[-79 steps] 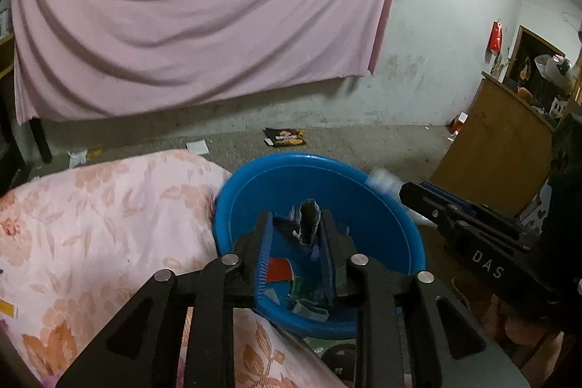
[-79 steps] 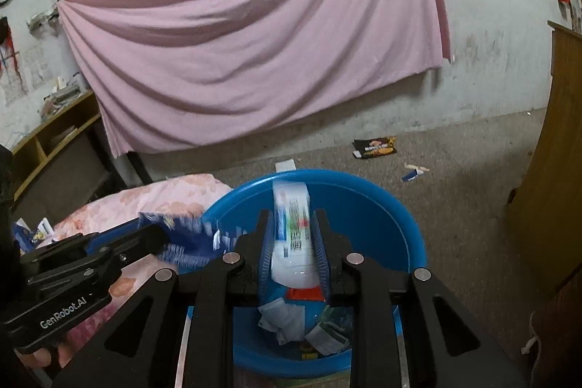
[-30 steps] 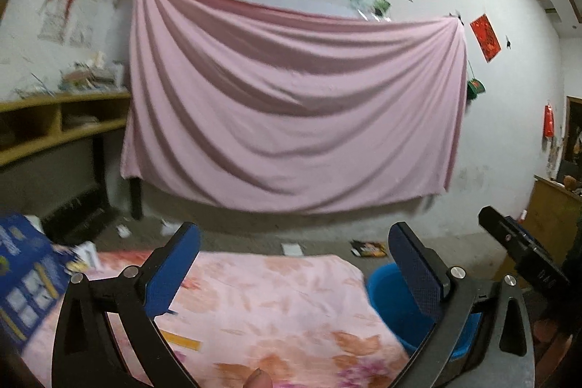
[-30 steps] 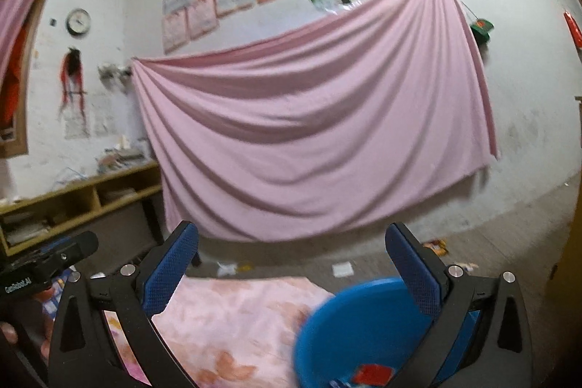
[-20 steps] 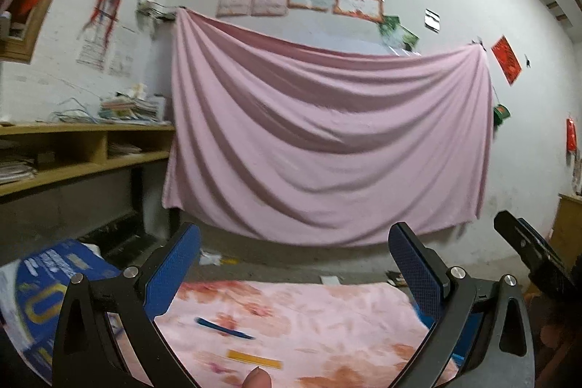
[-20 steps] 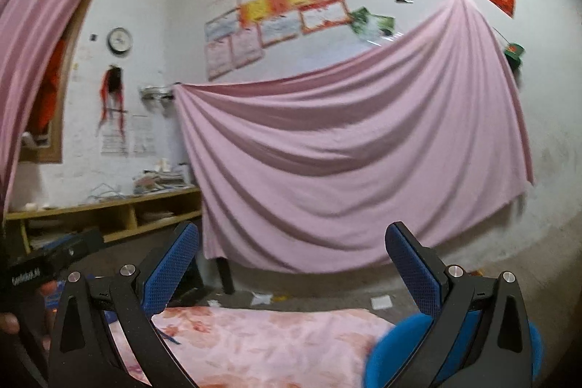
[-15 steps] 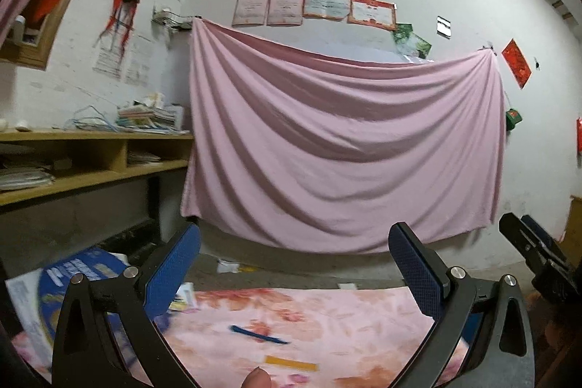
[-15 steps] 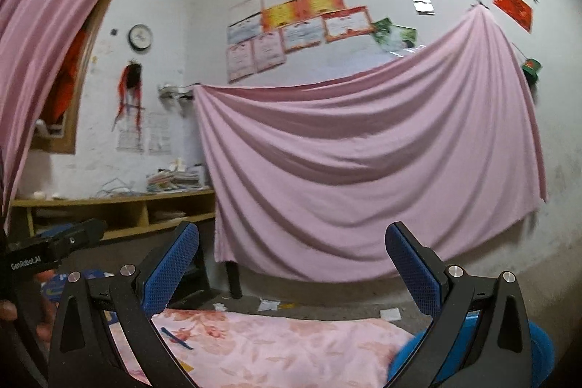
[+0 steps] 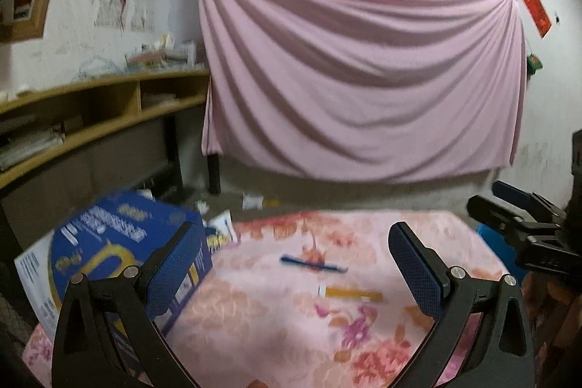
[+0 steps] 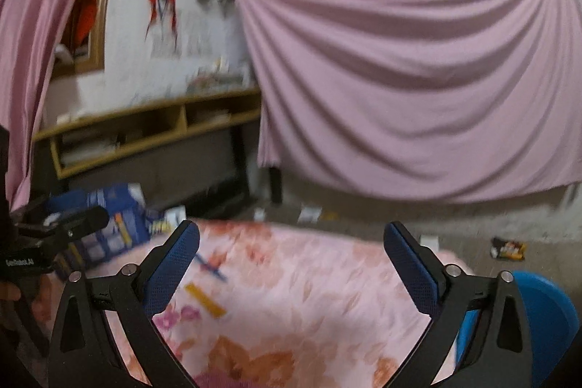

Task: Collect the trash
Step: 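Lift both tools from the basin back toward the bed, then grasp the blue comb with the left tool while the right tool grasps the yellow strip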

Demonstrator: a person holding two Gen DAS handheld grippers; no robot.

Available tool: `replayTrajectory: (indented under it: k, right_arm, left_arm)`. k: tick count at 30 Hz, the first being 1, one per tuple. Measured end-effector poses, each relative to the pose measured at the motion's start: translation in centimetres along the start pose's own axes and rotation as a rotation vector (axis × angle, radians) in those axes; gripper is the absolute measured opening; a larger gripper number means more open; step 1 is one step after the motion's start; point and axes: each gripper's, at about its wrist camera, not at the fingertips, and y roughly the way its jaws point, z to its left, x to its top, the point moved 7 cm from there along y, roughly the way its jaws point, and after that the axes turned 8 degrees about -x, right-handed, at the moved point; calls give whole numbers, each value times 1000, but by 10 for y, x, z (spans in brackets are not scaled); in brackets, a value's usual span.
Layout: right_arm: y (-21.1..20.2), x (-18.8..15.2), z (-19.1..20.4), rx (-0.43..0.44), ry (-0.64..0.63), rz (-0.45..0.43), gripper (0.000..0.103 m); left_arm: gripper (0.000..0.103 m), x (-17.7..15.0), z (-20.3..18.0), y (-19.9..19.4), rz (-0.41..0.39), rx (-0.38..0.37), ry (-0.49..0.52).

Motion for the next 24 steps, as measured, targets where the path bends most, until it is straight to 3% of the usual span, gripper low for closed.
replayTrajectory:
  k: [3, 7, 10, 12, 17, 20, 24]
  right_arm:
    - [19, -19, 9, 34, -49, 128, 82]
    - [39, -44, 20, 92, -84, 275, 72]
    - [44, -49, 28, 132, -105, 323, 62]
    - [50, -52, 34, 172, -114, 360, 56]
    - [63, -64, 47, 286, -120, 457, 44]
    - [71, -71, 58, 353, -126, 510, 42]
    - [76, -76, 73, 395, -176, 547, 39]
  left_arm:
    - [101, -12, 4, 13, 69, 6, -9]
    - [101, -27, 12, 31, 151, 25, -40]
    - [99, -32, 20, 43, 201, 26, -76]
    - [94, -31, 25, 50, 225, 13, -88]
    - [64, -37, 29, 77, 321, -9, -102]
    - [55, -40, 28, 91, 362, -27, -101]
    - [52, -41, 31, 104, 386, -39, -111]
